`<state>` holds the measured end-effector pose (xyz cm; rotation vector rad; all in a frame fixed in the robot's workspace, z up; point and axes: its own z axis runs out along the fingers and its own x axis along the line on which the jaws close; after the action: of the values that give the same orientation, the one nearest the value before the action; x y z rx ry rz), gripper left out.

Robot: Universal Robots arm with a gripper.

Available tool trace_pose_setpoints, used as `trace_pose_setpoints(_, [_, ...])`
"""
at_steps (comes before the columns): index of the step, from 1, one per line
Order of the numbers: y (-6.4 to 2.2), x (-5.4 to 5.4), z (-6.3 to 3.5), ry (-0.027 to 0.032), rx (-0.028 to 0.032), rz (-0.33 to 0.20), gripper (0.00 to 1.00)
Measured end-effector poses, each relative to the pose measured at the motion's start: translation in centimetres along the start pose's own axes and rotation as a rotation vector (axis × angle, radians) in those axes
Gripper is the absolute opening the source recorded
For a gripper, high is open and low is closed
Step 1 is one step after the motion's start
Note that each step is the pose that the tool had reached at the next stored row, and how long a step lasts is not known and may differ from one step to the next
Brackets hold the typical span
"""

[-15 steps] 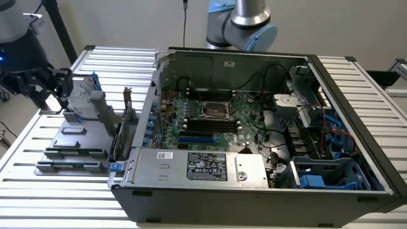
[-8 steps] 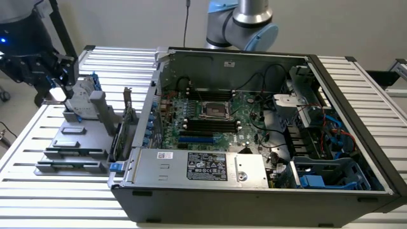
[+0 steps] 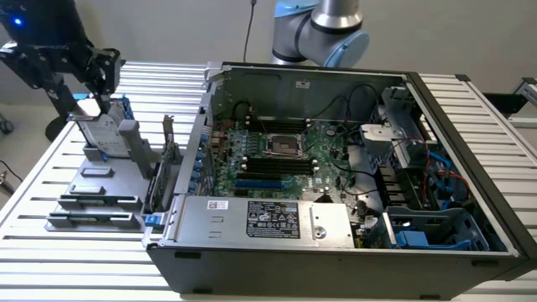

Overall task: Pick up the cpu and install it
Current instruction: 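Pick up the cpu and move it towards the insertion slot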

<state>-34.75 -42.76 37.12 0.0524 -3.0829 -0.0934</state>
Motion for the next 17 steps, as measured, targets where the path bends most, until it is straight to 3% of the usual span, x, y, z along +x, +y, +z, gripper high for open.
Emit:
trace_pose_setpoints(8, [0.07,-3.4,-3.2,0.0101,-0.0007,-0.001,0.55])
trace_pose_setpoints(17, [-0.04,-7.5,-3.9,0.0122,-0.0034,-0.002,0.55])
